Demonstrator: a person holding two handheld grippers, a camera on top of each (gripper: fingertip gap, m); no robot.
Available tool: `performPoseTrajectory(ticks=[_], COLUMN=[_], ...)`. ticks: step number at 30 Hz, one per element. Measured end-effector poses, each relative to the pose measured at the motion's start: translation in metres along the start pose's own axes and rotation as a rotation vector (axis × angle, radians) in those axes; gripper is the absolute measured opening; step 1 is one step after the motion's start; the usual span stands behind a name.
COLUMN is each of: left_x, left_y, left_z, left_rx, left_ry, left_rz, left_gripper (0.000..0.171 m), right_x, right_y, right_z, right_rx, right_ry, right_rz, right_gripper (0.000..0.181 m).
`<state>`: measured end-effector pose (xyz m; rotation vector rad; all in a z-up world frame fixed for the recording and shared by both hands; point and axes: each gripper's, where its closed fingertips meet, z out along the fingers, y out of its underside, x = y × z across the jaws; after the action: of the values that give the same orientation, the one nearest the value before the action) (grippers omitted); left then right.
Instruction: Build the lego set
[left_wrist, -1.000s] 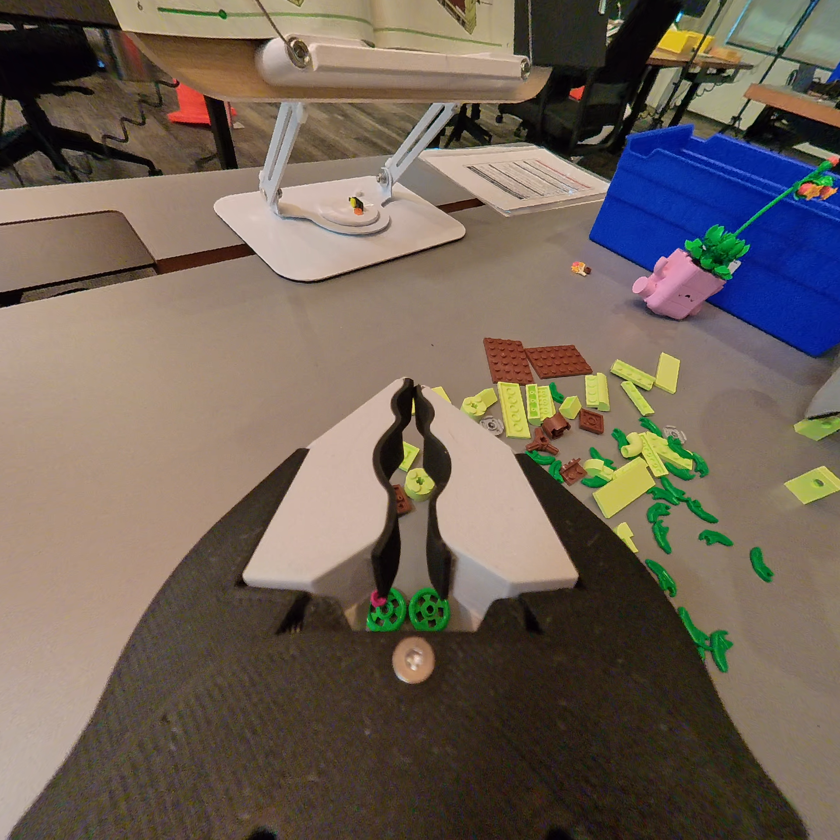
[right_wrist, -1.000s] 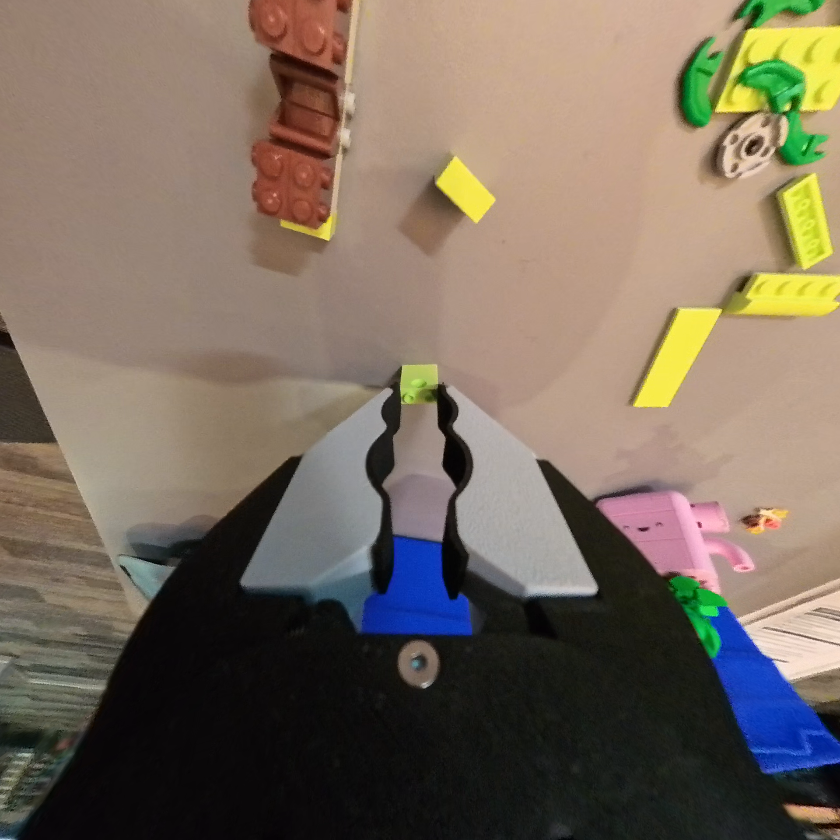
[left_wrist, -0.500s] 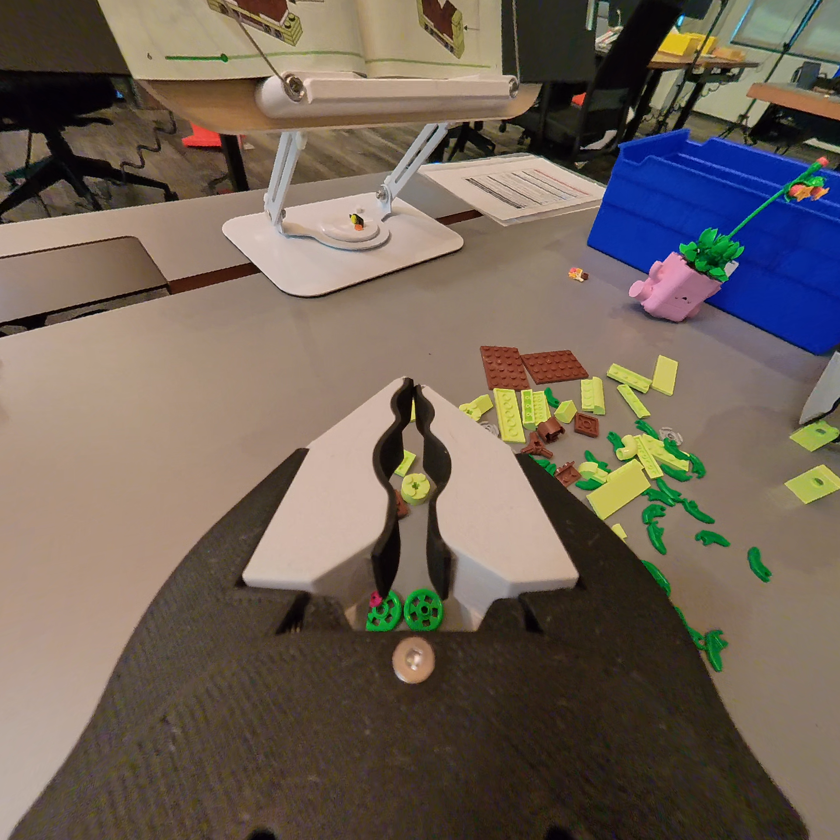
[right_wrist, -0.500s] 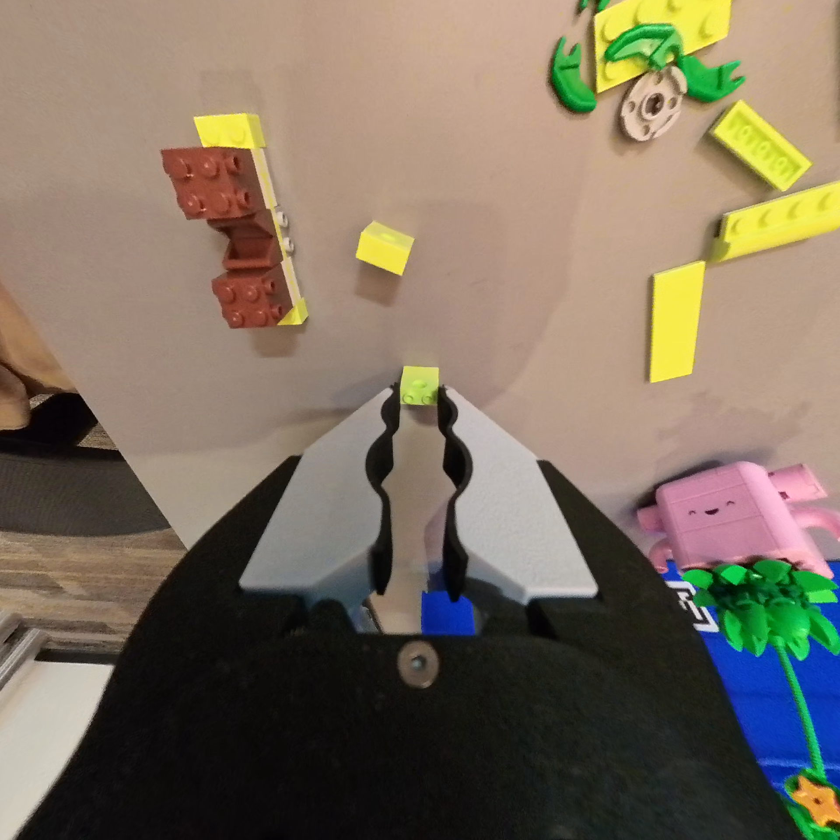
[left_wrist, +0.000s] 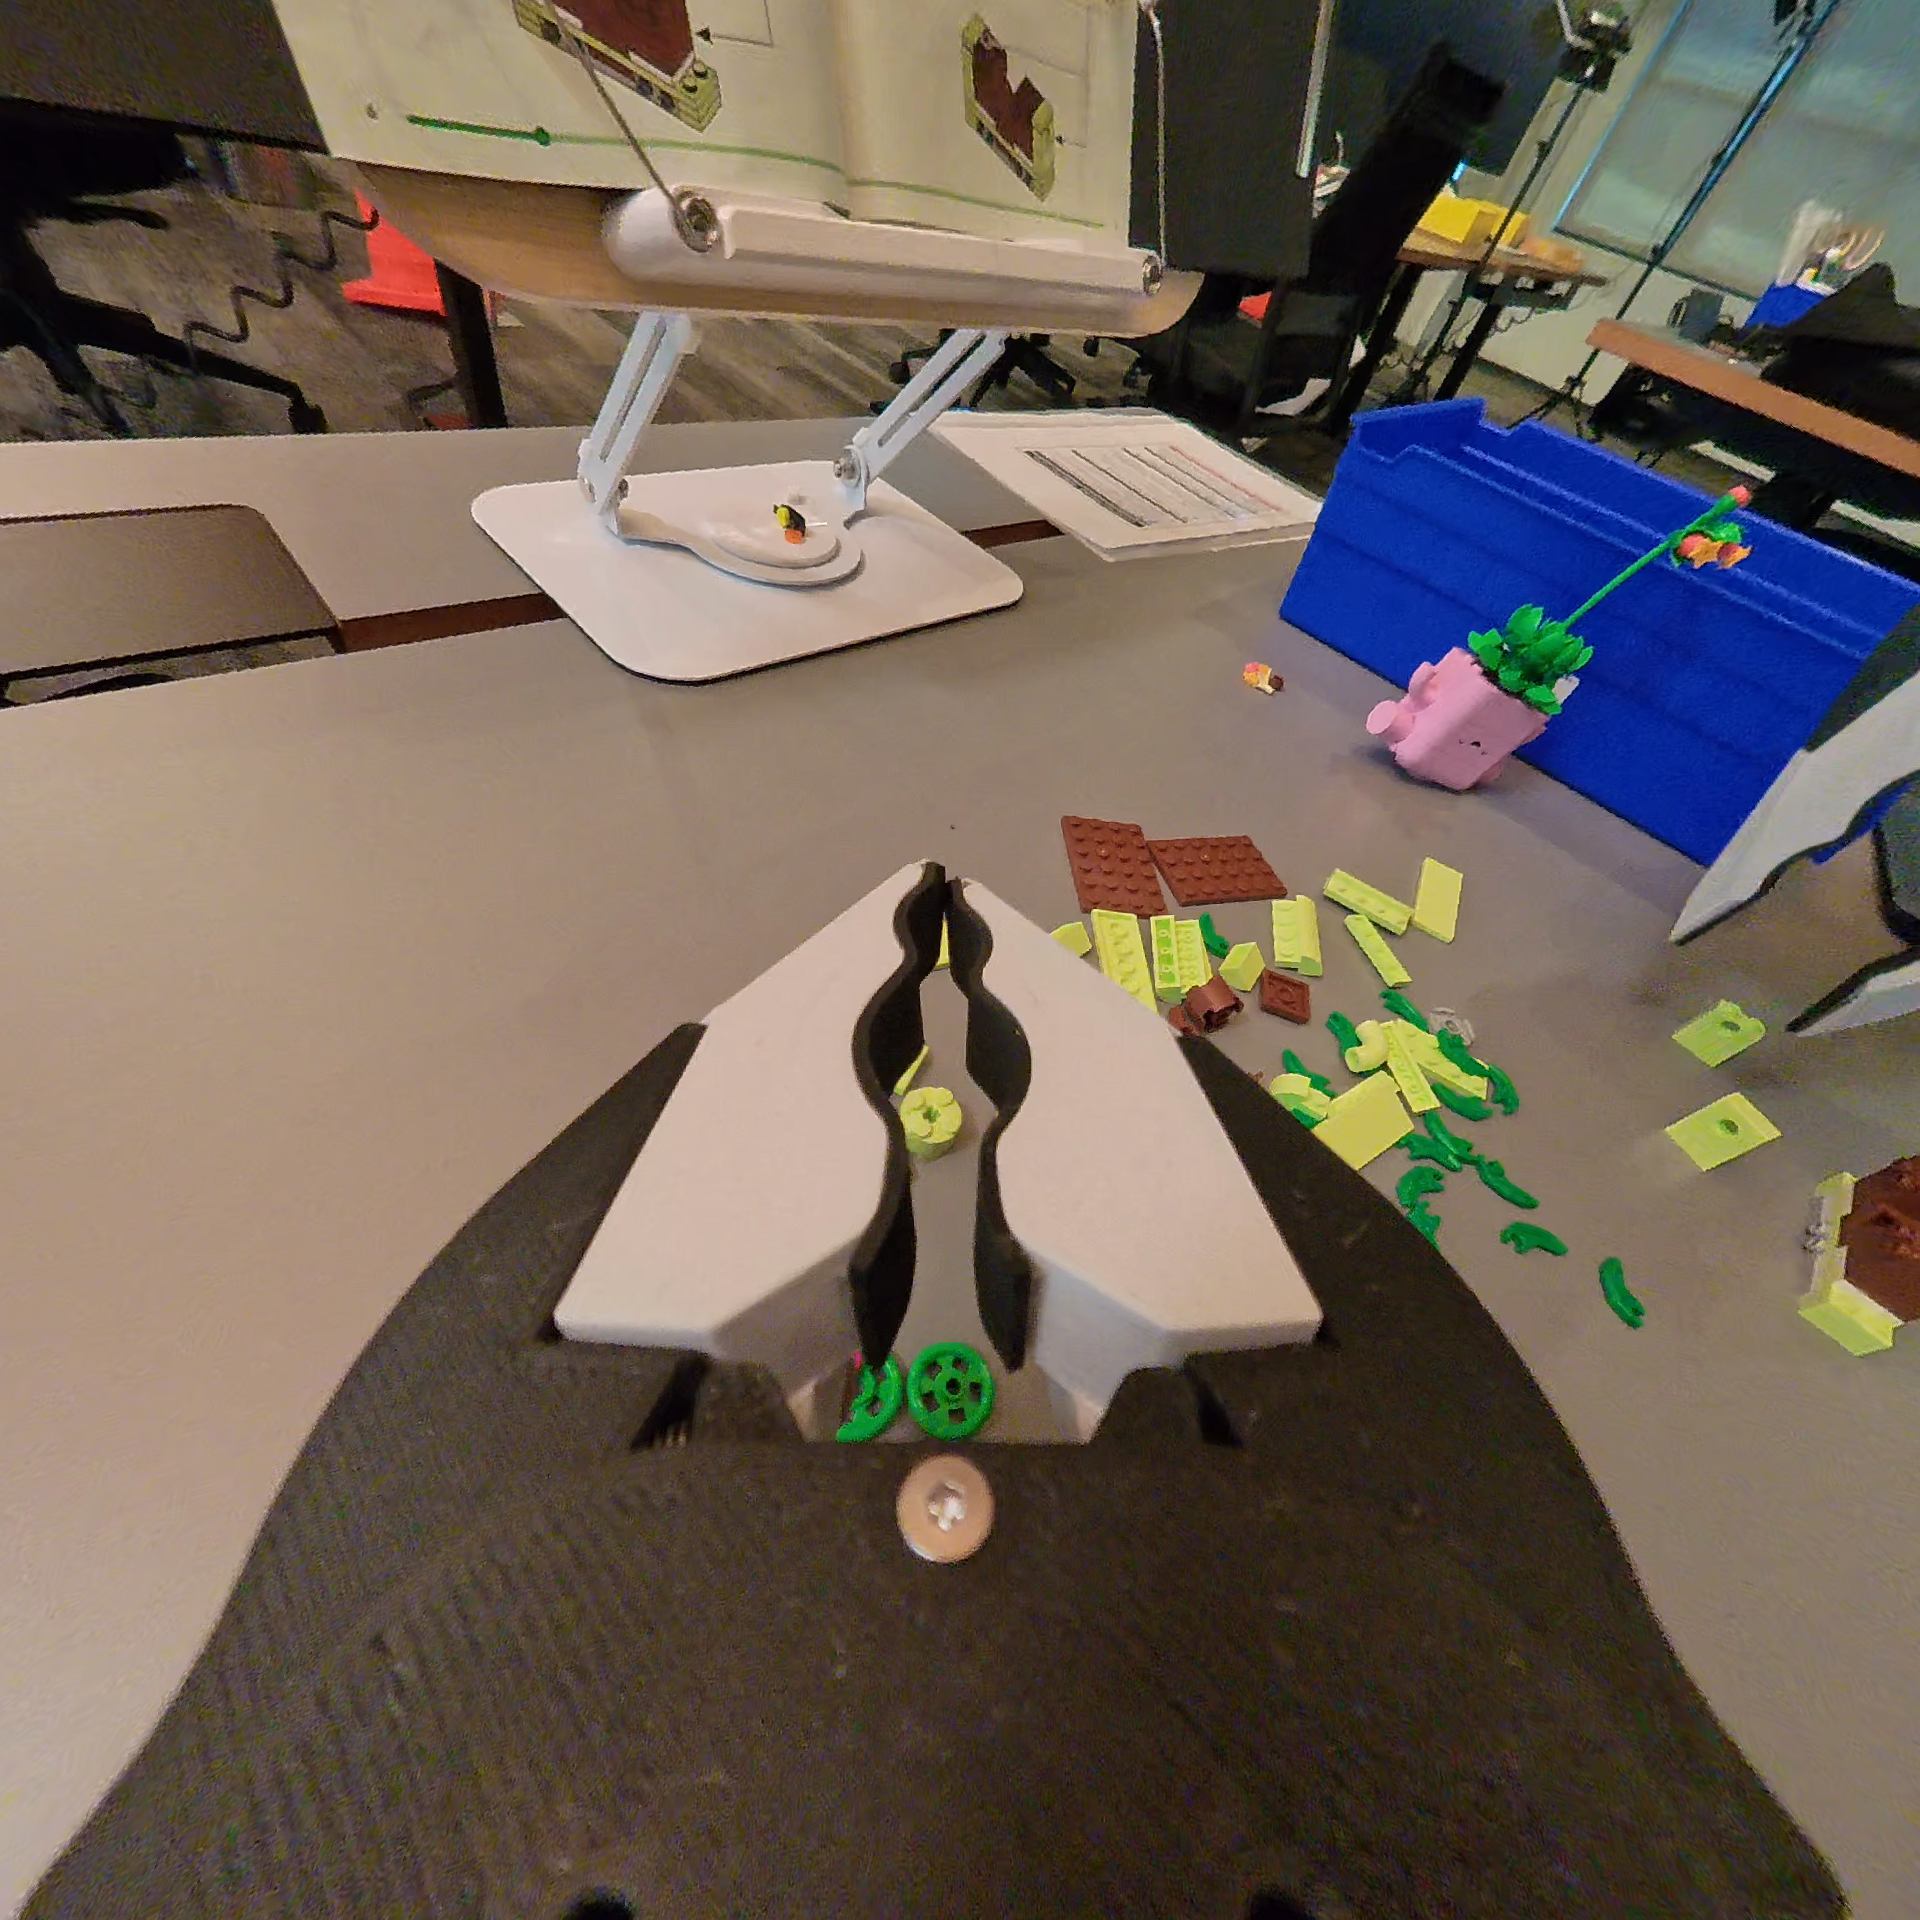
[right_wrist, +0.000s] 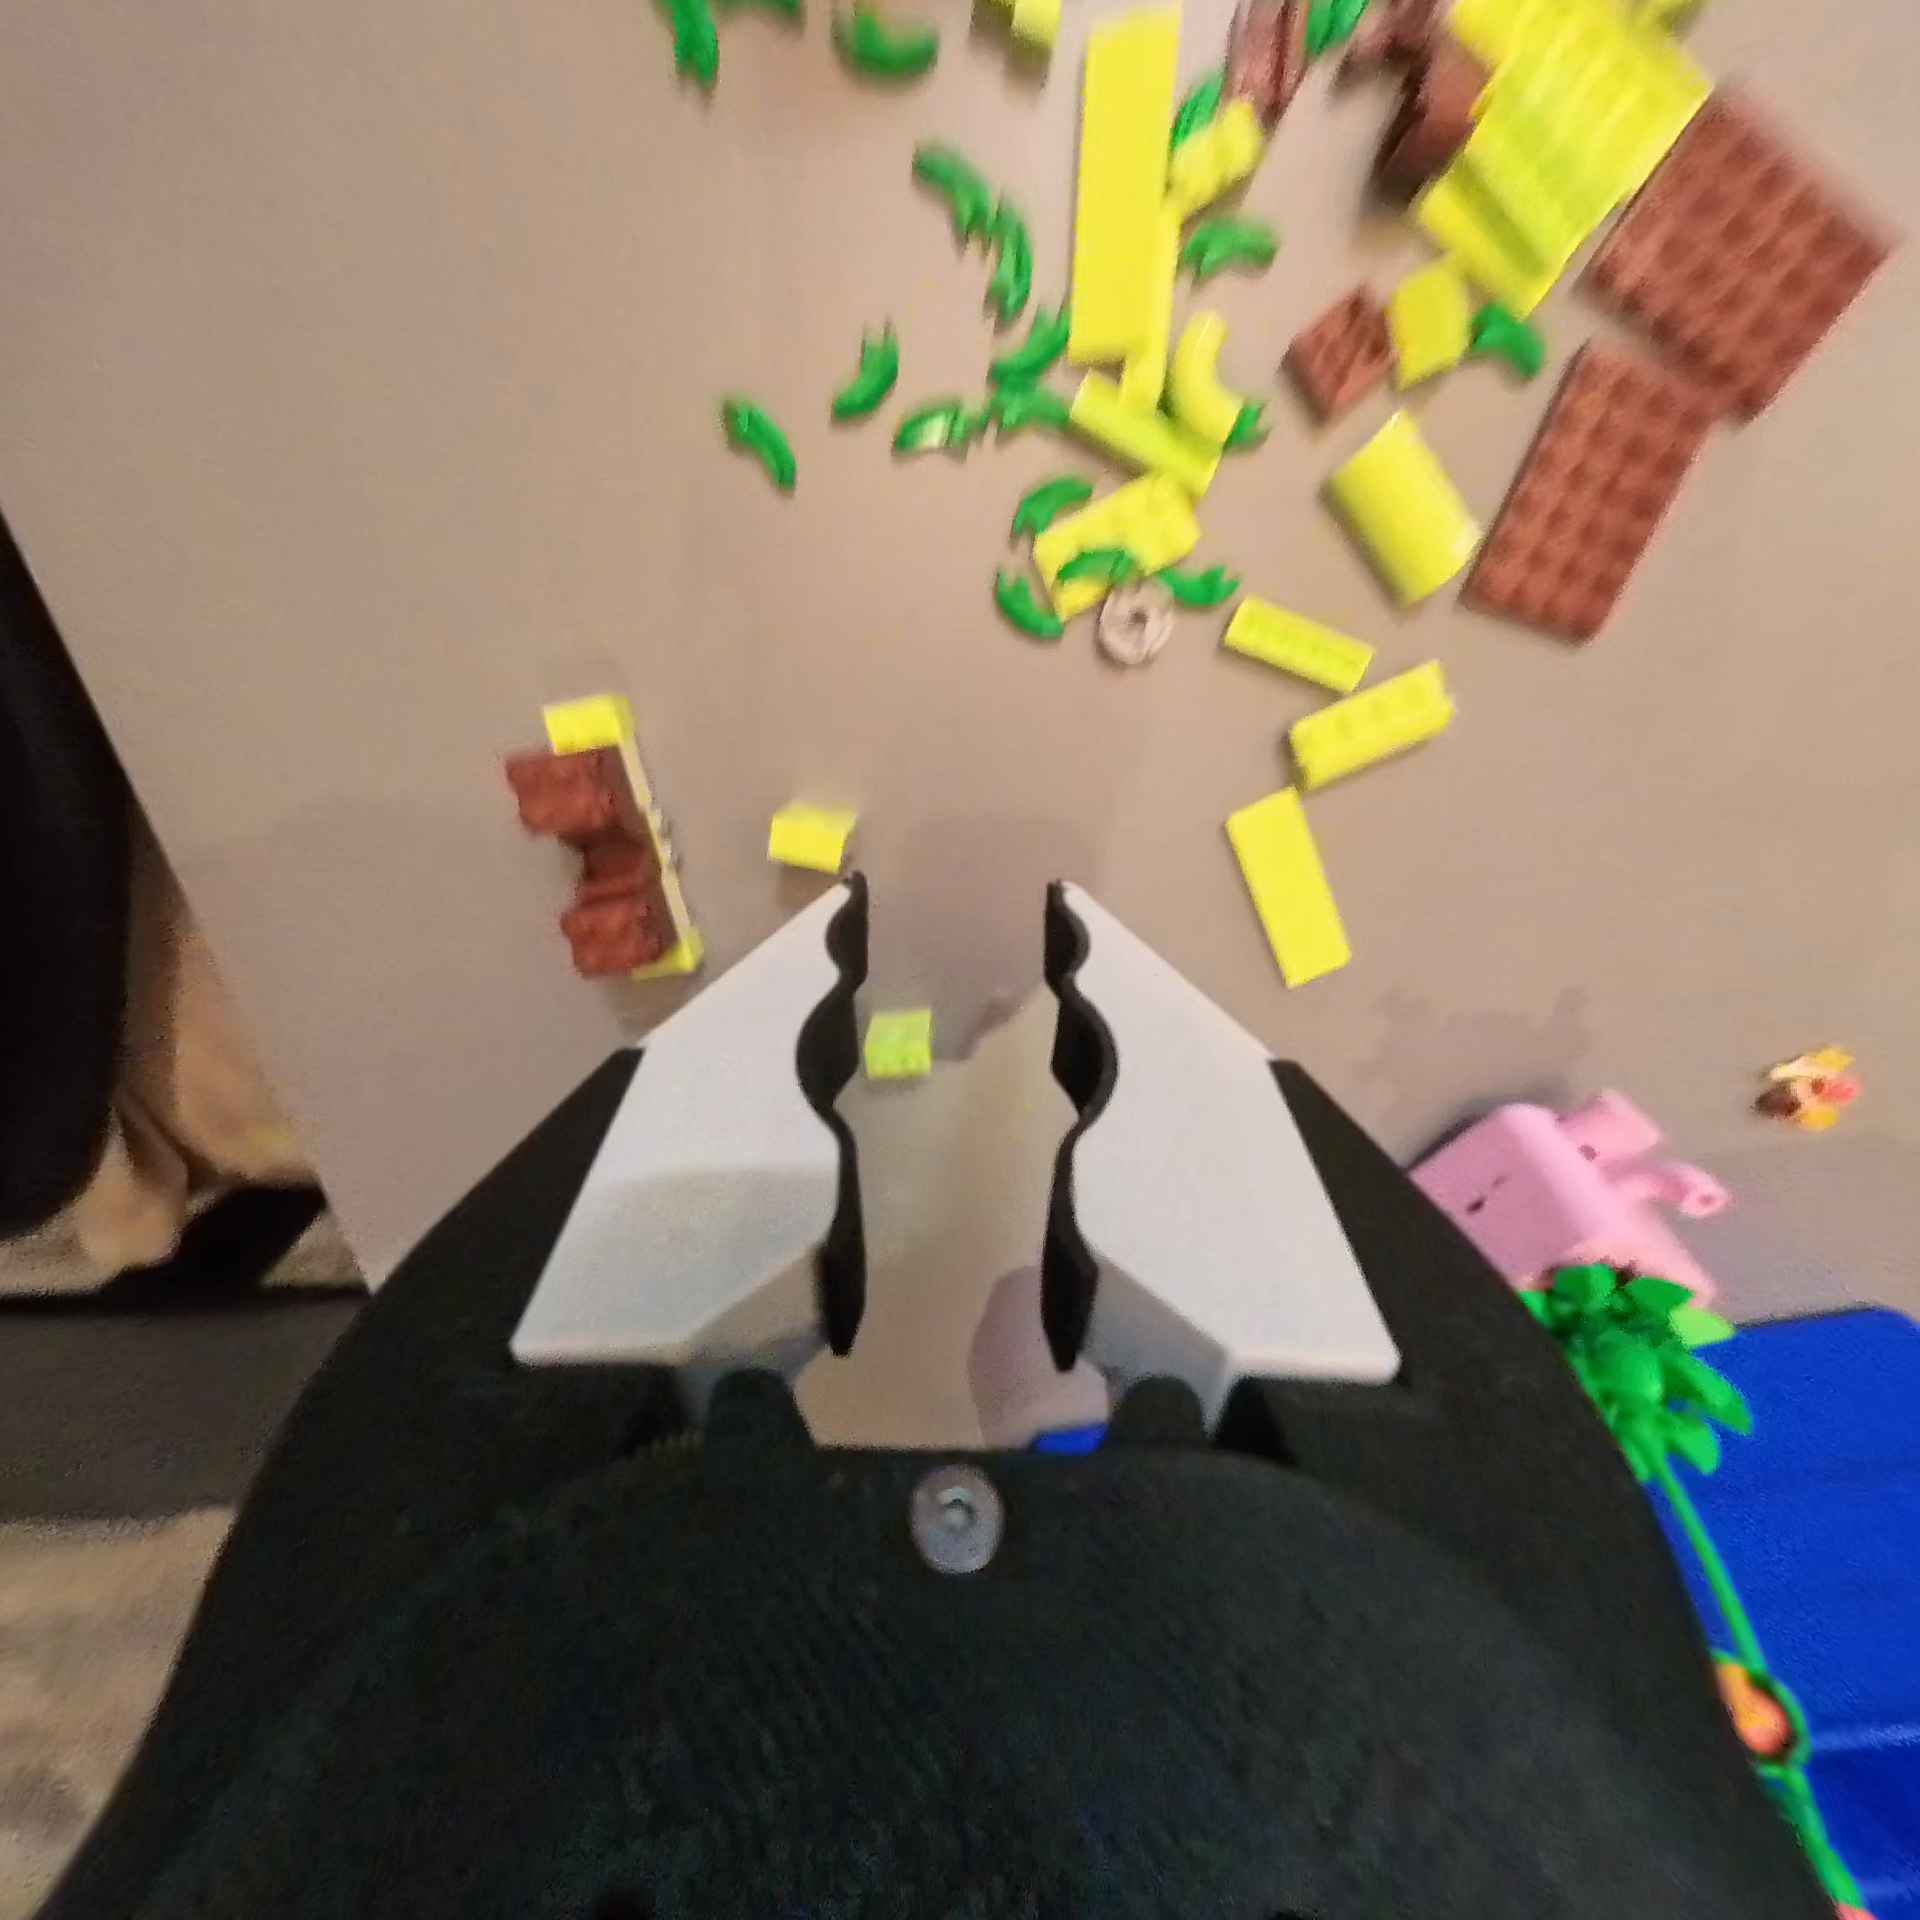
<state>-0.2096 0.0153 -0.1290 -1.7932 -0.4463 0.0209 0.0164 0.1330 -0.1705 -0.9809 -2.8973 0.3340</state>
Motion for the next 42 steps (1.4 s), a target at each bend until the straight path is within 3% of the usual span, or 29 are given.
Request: performPoseTrajectory(ticks=[4,10,12,14,16,18,20,24,30,34,42], left_x=[-0.009,-0.045,-0.056,-0.048,-0.050,-0.058,-0.061,-0.065,-0.070,-0.065,-0.061], left_y=[-0.003,-0.018,-0.014,0.004,0.022,0.024,0.016,0.003,0.004,0.001,-0.006], left_z=[-0.007,-0.039,-0.048,-0.052,-0.058,-0.064,-0.069,-0.076,-0.076,-0.073,-0.072], left_rx=[0.005,0.031,-0.047,-0.208,-0.341,-0.365,-0.336,-0.257,-0.241,-0.225,-0.196], left_ry=[-0.020,-0.109,-0.129,-0.023,-0.009,-0.067,-0.087,-0.087,-0.079,-0.062,-0.062], left_rz=[-0.004,-0.009,0.027,0.050,0.074,0.125,0.126,0.083,0.060,0.061,0.068], left_gripper=[0.000,0.000,0.000,0.000,0.000,0.000,0.000,0.000,0.000,0.000,0.000], right_x=[0.005,0.009,0.009,0.014,0.010,0.004,0.003,-0.007,-0.009,-0.011,-0.013], right_y=[-0.043,-0.086,-0.113,-0.152,-0.196,-0.228,-0.246,-0.257,-0.253,-0.255,-0.233], right_z=[-0.003,0.011,0.016,0.021,0.025,0.032,0.046,0.070,0.094,0.101,0.098], right_rx=[0.132,0.164,0.220,0.322,0.456,0.542,0.527,0.429,0.311,0.277,0.201], right_ry=[0.049,0.097,0.099,0.110,0.061,0.005,-0.016,-0.085,-0.077,-0.069,-0.073], right_rz=[-0.004,-0.061,-0.088,-0.082,-0.036,-0.021,-0.032,-0.031,-0.057,-0.108,-0.111], right_gripper=[0.029,0.027,0.026,0.026,0.026,0.024,0.023,0.014,0.008,0.013,0.004])
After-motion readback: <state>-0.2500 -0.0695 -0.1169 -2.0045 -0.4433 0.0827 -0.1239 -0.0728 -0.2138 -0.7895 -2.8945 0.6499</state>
